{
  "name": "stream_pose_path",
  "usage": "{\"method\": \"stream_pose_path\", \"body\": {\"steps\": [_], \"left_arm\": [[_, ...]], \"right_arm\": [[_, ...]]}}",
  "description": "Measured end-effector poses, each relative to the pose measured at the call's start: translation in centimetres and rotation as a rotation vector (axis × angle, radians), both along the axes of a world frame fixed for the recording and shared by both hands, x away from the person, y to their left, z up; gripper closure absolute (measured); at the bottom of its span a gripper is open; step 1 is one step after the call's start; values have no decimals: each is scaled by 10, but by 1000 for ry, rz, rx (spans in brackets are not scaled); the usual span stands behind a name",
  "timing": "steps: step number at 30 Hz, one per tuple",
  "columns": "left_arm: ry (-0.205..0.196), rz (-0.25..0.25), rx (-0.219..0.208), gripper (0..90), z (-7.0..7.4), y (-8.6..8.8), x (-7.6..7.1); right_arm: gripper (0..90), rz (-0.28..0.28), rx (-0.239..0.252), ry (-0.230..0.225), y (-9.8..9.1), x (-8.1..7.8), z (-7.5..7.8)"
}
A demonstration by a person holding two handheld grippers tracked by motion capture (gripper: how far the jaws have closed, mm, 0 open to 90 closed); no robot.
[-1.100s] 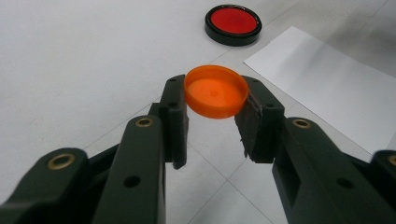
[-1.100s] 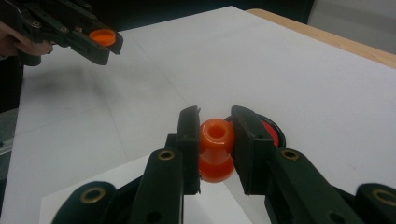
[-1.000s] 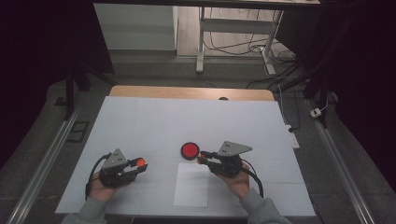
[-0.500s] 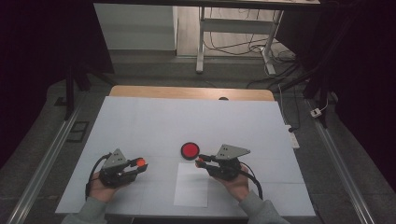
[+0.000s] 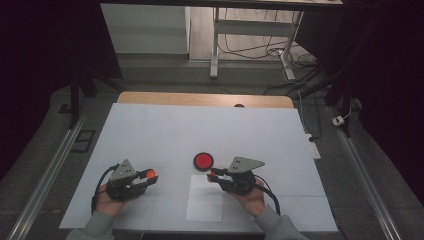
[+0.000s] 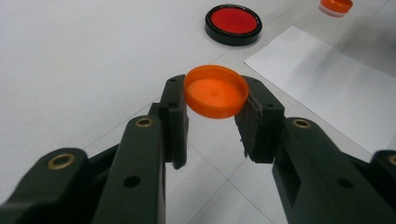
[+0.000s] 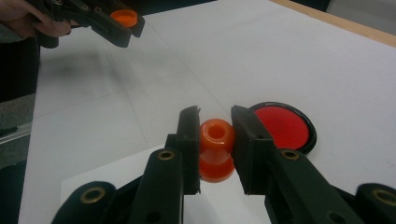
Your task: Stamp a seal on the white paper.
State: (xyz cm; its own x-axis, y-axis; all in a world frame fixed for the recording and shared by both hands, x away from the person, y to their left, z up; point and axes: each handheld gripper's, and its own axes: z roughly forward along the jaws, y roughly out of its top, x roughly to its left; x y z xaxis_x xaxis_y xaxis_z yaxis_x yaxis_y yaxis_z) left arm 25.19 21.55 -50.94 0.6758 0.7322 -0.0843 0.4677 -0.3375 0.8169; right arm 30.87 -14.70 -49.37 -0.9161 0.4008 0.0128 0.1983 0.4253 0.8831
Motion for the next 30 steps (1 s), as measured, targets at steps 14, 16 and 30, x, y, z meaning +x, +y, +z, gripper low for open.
{"method": "stream_pose_path", "body": {"steps": [14, 16, 30], "left_arm": [[1, -1, 0, 645, 0, 0, 0], [1, -1, 1, 645, 0, 0, 0], [2, -1, 2, 645, 0, 0, 0]], "right_arm": [[725, 39, -29, 21, 9, -7, -9], [724, 44, -34, 26, 10, -8, -11], [724, 67, -79, 34, 15, -12, -19]]}}
